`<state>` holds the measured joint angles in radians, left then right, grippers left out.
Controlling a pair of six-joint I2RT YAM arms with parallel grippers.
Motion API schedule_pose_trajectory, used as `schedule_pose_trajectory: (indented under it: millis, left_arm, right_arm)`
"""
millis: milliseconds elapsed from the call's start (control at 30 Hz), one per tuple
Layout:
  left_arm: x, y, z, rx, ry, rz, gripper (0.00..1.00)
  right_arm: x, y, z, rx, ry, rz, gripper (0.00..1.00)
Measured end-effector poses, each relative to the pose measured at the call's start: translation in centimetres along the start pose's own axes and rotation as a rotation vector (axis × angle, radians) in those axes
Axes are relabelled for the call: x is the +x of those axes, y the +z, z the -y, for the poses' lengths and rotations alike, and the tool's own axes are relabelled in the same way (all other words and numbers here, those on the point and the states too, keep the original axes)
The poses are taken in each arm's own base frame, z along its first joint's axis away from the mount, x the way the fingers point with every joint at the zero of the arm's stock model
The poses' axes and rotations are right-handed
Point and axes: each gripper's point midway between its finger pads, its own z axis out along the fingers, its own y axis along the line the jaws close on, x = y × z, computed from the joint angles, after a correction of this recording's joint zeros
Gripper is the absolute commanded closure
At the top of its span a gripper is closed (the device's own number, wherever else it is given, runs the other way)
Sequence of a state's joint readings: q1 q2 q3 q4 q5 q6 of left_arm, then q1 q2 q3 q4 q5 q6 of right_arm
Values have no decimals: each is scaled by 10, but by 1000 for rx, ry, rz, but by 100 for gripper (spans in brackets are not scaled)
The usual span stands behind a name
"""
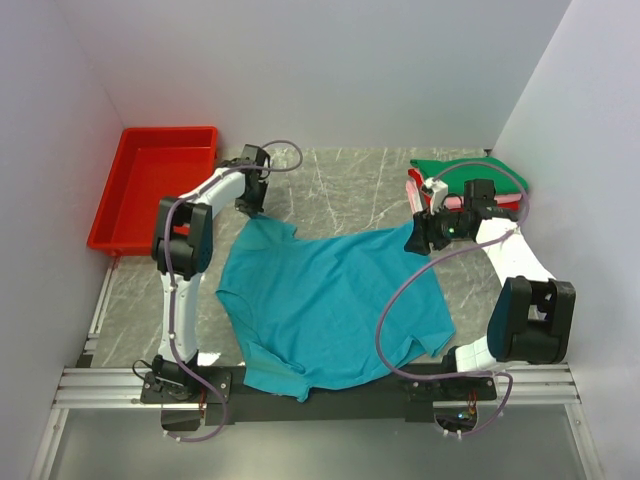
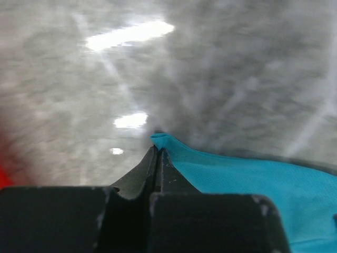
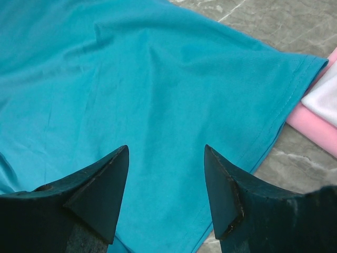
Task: Fold and stack the t-shirts
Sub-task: Flatten the tshirt out
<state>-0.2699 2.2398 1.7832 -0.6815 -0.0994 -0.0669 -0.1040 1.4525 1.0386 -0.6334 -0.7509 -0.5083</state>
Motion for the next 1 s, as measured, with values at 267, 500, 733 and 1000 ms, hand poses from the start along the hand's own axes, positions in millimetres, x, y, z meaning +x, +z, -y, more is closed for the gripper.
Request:
schedule_pose_trajectory:
  millis: [267, 500, 733, 1000]
  left_arm:
    - [-5, 2, -51, -187, -49, 12, 100]
    - [-17, -2, -77, -231, -90, 38, 100]
    - [-24, -4, -77, -230, -95, 60, 100]
    - [-26, -3, -75, -218, -98, 67, 100]
  right_arm:
    - [3, 7, 8, -10, 10, -43, 34]
    - [-20, 25, 26, 21, -28, -82, 36]
    - [-65, 73, 52, 98, -53, -121, 43]
    - [-97, 136, 107, 249, 21, -159, 43]
